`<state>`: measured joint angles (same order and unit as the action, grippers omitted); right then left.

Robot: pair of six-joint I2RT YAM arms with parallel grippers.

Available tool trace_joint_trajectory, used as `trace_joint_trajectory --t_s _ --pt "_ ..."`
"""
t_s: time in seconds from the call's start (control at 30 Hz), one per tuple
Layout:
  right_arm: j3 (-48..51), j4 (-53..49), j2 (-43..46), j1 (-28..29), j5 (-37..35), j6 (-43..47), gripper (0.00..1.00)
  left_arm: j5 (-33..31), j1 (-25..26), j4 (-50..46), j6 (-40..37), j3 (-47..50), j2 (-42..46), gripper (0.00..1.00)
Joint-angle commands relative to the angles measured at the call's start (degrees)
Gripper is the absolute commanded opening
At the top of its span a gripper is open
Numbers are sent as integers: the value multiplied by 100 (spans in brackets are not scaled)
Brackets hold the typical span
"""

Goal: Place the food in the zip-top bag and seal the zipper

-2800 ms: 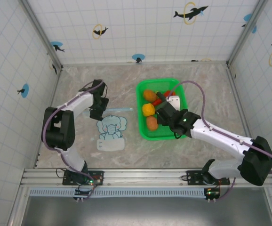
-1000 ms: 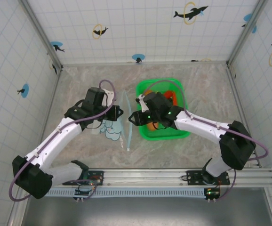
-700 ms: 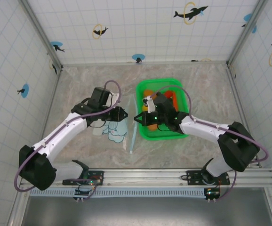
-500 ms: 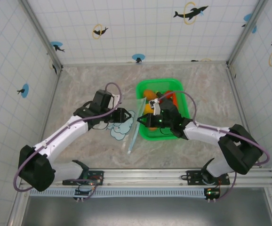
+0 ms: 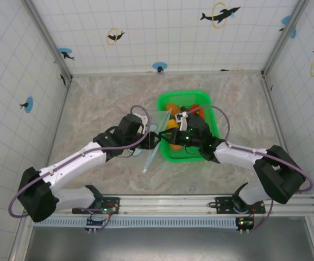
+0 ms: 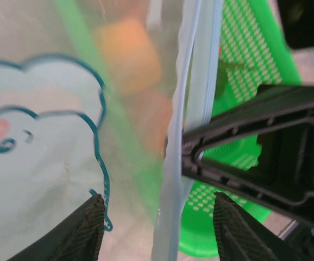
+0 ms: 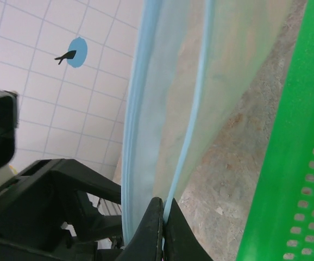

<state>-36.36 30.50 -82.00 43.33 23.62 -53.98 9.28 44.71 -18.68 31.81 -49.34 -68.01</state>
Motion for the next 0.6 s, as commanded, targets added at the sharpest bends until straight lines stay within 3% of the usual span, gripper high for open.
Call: trace_joint_trajectory --t_s 0.0,0.1,0.27,0.4,0.57 --pt "-148 -105 132 -15 94 96 0 -462 29 -75 -26 -256 304 58" --pt "-173 -11 109 47 149 98 0 -613 29 -342 -210 -148 217 58" --pt "-231 -143 71 149 38 128 0 -213 69 -413 -532 -273 -73 58" --pt "-214 -179 94 227 -79 92 0 -515 178 -692 -726 -436 -213 56" --pt "-222 -314 188 360 -345 124 0 -796 179 -776 -743 -278 -286 47"
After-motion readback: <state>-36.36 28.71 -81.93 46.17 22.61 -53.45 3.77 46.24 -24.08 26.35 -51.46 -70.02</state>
